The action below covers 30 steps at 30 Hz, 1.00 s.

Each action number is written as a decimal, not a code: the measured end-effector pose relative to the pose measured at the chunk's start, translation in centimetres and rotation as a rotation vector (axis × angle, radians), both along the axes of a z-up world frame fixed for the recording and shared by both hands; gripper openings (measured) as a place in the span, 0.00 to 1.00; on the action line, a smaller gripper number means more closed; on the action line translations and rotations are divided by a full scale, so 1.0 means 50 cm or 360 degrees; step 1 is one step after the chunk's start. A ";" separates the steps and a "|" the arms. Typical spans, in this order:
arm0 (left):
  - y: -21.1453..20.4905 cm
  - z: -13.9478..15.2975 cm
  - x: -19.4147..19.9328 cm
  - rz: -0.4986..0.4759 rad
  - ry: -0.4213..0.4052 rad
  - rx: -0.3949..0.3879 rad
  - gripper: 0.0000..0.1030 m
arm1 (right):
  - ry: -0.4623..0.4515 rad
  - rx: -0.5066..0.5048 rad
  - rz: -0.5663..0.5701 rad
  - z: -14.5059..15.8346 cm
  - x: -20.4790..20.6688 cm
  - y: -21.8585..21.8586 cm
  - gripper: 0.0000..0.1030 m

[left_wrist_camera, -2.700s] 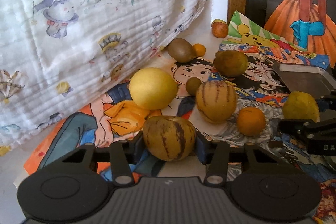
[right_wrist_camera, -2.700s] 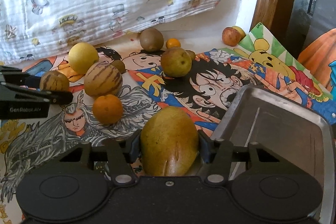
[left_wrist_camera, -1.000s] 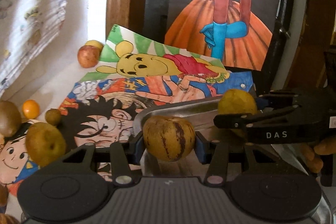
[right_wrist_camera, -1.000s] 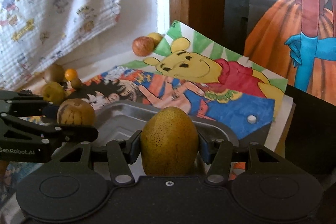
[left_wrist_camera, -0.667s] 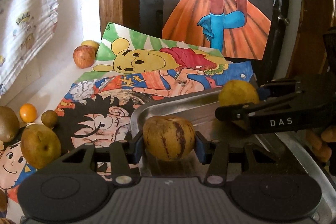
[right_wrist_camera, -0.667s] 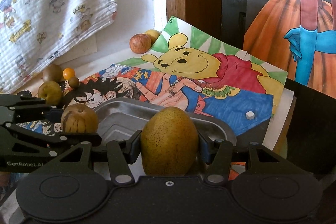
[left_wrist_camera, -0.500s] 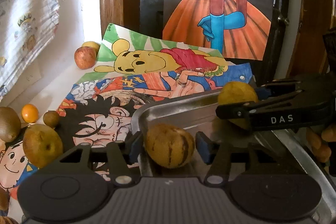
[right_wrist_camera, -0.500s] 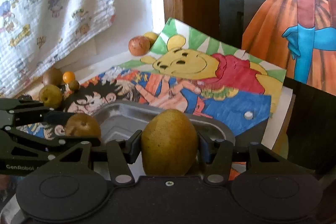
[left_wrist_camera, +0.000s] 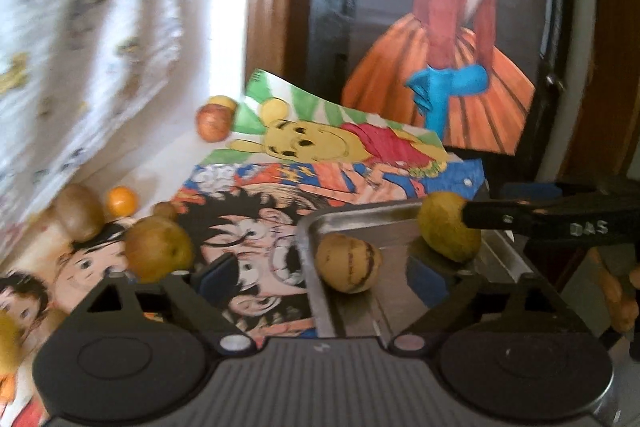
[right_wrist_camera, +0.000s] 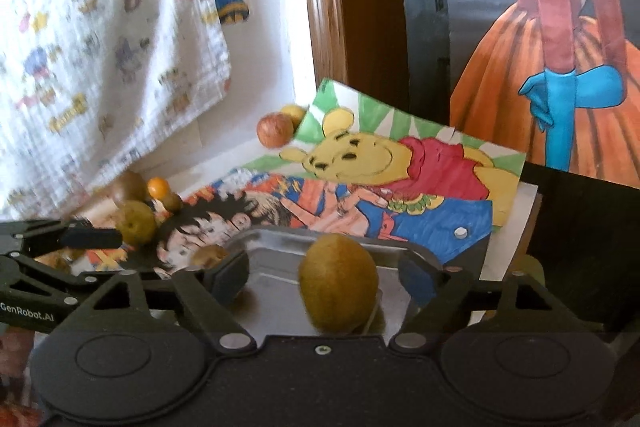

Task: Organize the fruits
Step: 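Carry the melon in the left tool onto the tray while the right tool sets the mango there, then open both tools and lift them away from the tray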

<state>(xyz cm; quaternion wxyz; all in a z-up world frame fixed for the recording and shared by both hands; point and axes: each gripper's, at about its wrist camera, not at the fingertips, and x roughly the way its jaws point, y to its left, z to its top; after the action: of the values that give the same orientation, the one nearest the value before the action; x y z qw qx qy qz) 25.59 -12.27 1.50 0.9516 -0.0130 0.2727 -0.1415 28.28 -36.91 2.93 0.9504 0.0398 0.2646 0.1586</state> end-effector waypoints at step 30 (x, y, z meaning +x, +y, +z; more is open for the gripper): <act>0.177 0.064 -0.362 0.0272 0.0045 -0.0051 1.00 | 0.0077 0.0066 0.0108 0.096 -0.430 0.158 0.99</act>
<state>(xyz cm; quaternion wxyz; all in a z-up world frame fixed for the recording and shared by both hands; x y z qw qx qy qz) 7.50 -3.44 4.69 0.9559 -0.0533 0.2816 -0.0638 6.77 -29.03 7.76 0.9367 0.0543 0.2855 0.1952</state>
